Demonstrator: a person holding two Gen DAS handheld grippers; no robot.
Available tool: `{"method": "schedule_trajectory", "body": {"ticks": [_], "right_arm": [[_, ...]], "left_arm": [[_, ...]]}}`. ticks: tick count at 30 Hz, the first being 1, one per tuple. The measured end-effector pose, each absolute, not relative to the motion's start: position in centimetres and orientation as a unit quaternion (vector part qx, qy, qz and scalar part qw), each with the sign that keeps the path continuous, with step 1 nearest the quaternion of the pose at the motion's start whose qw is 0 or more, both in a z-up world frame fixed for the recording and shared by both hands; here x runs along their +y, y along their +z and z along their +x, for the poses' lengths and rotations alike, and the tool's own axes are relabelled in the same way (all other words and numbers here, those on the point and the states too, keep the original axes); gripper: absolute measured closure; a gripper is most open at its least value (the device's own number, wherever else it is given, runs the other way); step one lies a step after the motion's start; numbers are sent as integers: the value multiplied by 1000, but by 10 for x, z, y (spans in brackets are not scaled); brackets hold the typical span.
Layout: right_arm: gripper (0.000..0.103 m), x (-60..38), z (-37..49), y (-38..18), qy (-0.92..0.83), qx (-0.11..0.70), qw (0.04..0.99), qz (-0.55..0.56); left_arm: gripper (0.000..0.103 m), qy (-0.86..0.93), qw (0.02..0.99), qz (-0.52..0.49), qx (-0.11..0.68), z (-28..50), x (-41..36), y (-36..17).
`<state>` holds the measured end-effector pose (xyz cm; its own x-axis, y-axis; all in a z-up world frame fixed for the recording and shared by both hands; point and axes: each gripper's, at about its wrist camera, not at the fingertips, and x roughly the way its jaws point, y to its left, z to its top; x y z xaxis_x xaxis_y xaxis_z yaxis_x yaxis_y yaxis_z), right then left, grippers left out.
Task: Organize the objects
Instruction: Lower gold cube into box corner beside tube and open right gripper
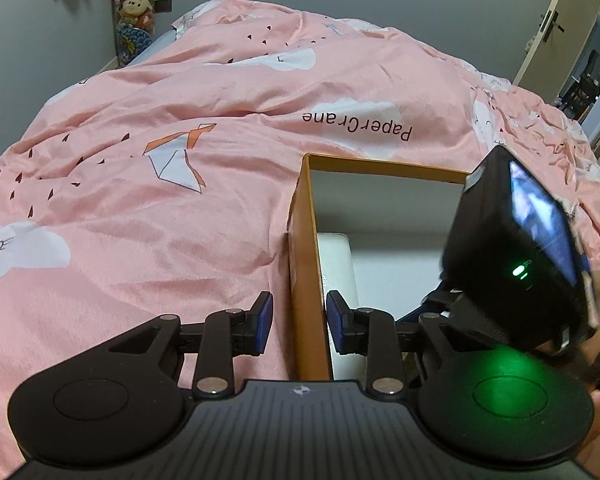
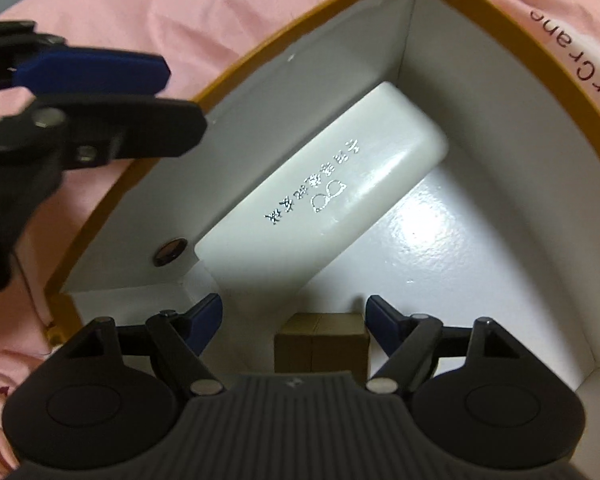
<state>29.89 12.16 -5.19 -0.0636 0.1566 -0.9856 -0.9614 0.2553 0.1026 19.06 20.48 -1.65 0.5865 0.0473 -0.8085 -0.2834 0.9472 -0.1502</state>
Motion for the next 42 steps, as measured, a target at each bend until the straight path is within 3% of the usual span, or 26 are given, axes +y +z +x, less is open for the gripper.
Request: {"method": "schedule_trajectory", "body": {"ticks": [5, 15, 20, 26, 31, 42], "right_arm": [[42, 118, 302, -44, 485, 525, 601, -357], [37, 83, 328, 0, 499, 529, 604, -325], [58, 67, 352, -6, 482, 579, 607, -254], [66, 79, 350, -34, 487, 638, 565, -193], [67, 86, 336, -38, 522, 642, 530, -183], [67, 65, 343, -11, 492, 615, 590, -176]], "left_arm": [[68, 92, 881, -133, 445, 190, 205, -17], [68, 91, 883, -145, 437, 181, 202, -12], [68, 96, 880, -162, 436, 174, 201, -14], [68, 99, 879, -162, 436, 170, 201, -13], [68, 97, 879, -164, 438, 171, 201, -14], [68, 92, 877, -175, 437, 168, 201, -16]]}}
